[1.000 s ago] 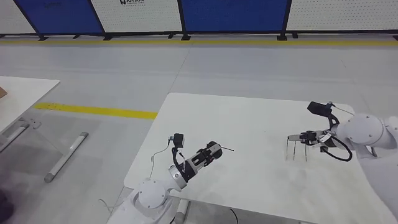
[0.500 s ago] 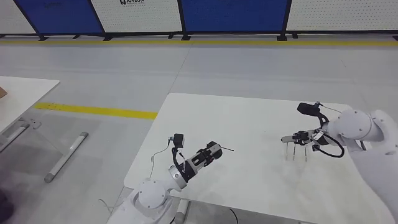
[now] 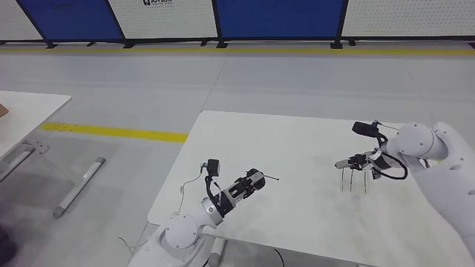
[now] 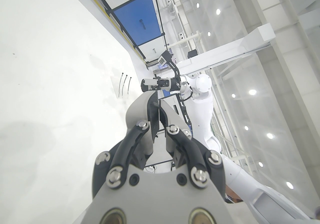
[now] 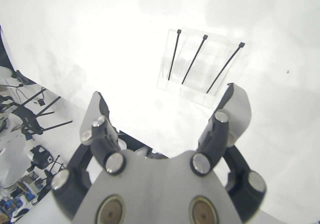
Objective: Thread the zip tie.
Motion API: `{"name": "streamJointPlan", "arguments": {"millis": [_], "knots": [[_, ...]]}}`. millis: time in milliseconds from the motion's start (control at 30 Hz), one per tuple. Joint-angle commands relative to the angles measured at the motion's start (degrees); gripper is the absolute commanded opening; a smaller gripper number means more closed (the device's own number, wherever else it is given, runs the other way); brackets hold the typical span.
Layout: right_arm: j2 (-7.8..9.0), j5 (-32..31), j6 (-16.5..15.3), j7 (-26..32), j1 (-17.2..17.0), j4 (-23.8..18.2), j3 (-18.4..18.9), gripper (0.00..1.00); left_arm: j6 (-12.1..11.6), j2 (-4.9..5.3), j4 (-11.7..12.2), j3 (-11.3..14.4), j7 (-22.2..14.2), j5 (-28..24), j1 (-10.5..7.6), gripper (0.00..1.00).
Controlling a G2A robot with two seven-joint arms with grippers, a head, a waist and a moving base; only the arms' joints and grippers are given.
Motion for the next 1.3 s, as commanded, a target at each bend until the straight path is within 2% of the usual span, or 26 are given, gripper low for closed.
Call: {"name": "streamJointPlan", "arguments": {"millis": [0, 200, 367, 500, 733, 933, 1000, 1033, 1067, 1100, 1133, 1233, 1267], "knots": [[0.06, 0.75, -1.04, -1.82, -0.95, -0.35, 0.39, 1.0, 0.0, 0.0, 0.0, 0.0, 0.0, 0.0, 0.0, 0.0], [0.9, 2.4, -6.23, -3.14, -4.23, -1.41, 2.16, 1.0, 0.0, 0.0, 0.0, 0.0, 0.0, 0.0, 0.0, 0.0], [1.66, 3.07, -9.25, -5.34, -6.85, -2.53, 3.94, 1.0, 0.0, 0.0, 0.0, 0.0, 0.0, 0.0, 0.0, 0.0], [2.38, 1.35, -7.98, -6.65, -8.51, -4.78, 5.3, 1.0, 0.0, 0.0, 0.0, 0.0, 0.0, 0.0, 0.0, 0.0], [2.38, 1.35, -7.98, -6.65, -8.51, -4.78, 5.3, 1.0, 0.0, 0.0, 0.0, 0.0, 0.0, 0.0, 0.0, 0.0], [2.7, 2.42, -9.33, -9.1, -10.07, -5.27, 6.65, 1.0, 0.0, 0.0, 0.0, 0.0, 0.0, 0.0, 0.0, 0.0], [2.85, 2.19, -8.81, -9.48, -10.32, -5.86, 7.14, 0.85, 0.0, 0.0, 0.0, 0.0, 0.0, 0.0, 0.0, 0.0], [2.9, 1.78, -8.18, -9.7, -10.4, -6.13, 7.24, 0.71, 0.0, 0.0, 0.0, 0.0, 0.0, 0.0, 0.0, 0.0], [2.93, 1.43, -7.66, -9.75, -10.49, -6.44, 7.26, 0.49, 0.0, 0.0, 0.0, 0.0, 0.0, 0.0, 0.0, 0.0], [2.96, 1.03, -7.07, -9.8, -10.52, -6.63, 7.29, 0.49, 0.0, 0.0, 0.0, 0.0, 0.0, 0.0, 0.0, 0.0], [2.99, 0.52, -6.22, -9.87, -10.54, -6.81, 7.3, 0.42, 0.0, 0.0, 0.0, 0.0, 0.0, 0.0, 0.0, 0.0], [3.02, -0.3, -4.76, -9.03, -10.38, -6.74, 7.21, 0.35, 0.0, 0.0, 0.0, 0.0, 0.0, 0.0, 0.0, 0.0], [3.01, -0.75, -4.3, -8.23, -10.17, -6.52, 6.98, 0.3, 0.0, 0.0, 0.0, 0.0, 0.0, 0.0, 0.0, 0.0]]}}
